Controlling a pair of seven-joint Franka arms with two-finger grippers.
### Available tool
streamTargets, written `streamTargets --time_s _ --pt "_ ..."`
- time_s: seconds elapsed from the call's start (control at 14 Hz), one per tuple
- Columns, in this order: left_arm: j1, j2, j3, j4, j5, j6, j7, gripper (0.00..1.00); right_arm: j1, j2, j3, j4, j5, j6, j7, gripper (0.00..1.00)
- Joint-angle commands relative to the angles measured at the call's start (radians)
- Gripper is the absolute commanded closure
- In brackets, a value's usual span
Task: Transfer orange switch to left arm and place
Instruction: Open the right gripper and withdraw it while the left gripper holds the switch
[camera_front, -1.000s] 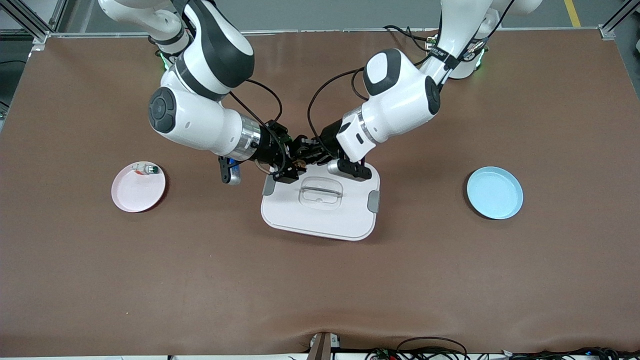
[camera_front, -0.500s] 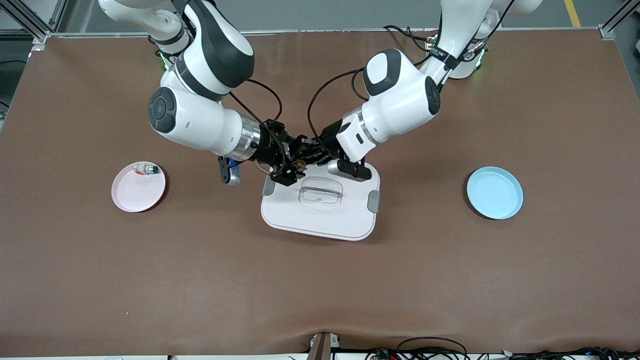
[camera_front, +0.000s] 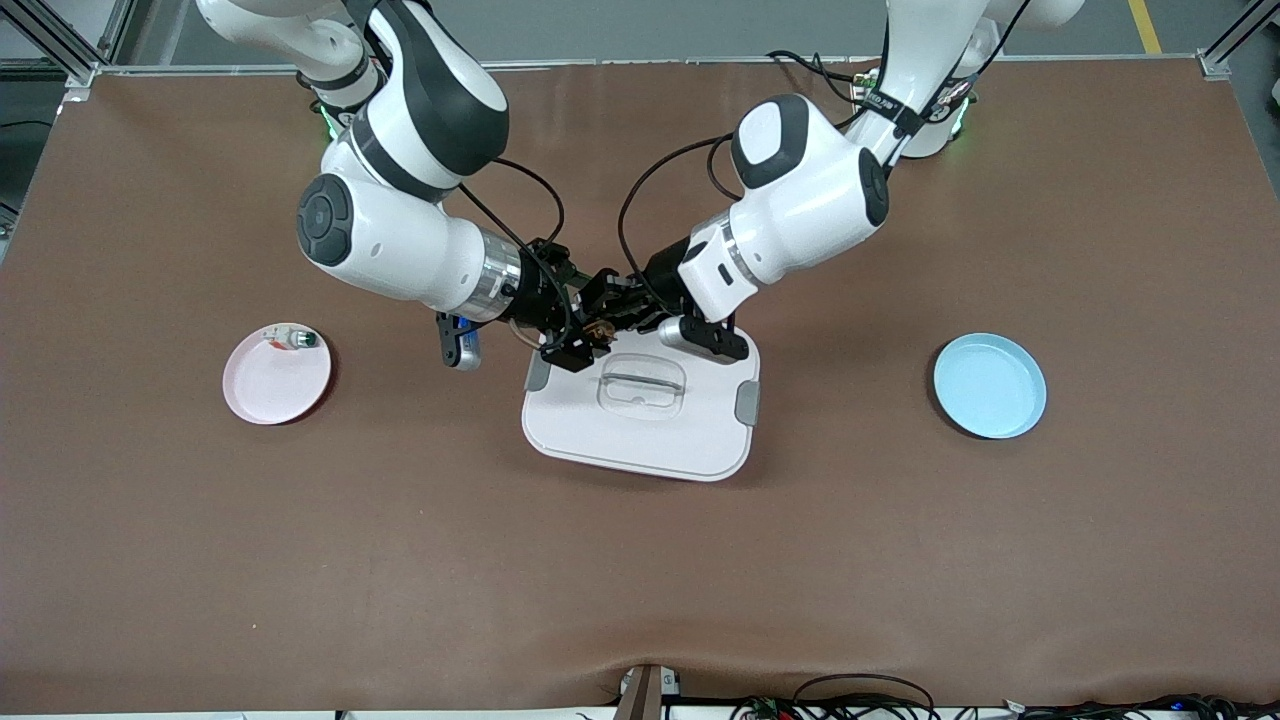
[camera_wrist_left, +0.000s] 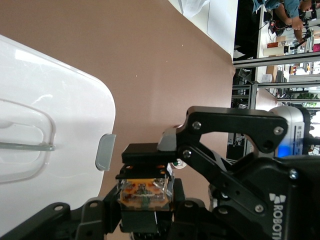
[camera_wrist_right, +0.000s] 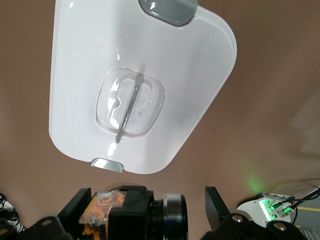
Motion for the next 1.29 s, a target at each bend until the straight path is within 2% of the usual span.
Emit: streamTargets --time_s 0.0,0.21,0.43,0.71,0.93,1.21 --pt "0.024 -0.097 -0.001 -0.105 -0.007 -0.021 0.059 0.97 0.012 0.001 -0.011 0.008 -0.027 -0.007 0.007 0.0" --pt "0.067 -0.18 0.001 -0.182 0.032 -0.129 0.146 0.98 0.011 -0.001 -0.011 0.011 -0.061 -0.015 0.001 0.0" --pt "0.133 -0.252 0.005 -0.213 0.078 -0.292 0.149 0.99 0.002 -0.004 -0.012 0.012 -0.084 -0.044 -0.065 0.0" --pt "0.225 -0.349 0.007 -0.199 0.374 -0.533 0.107 1.0 -0.06 -0.007 -0.017 0.076 -0.122 -0.203 -0.229 0.0" --pt "0.269 -0.383 0.008 -0.112 0.604 -0.734 0.056 1.0 -0.112 -0.007 -0.017 0.161 -0.163 -0.366 -0.405 0.0" --pt "0.34 -0.377 0.01 0.052 0.737 -1.014 0.063 1.0 -0.199 -0.007 -0.019 0.225 -0.166 -0.538 -0.572 0.0"
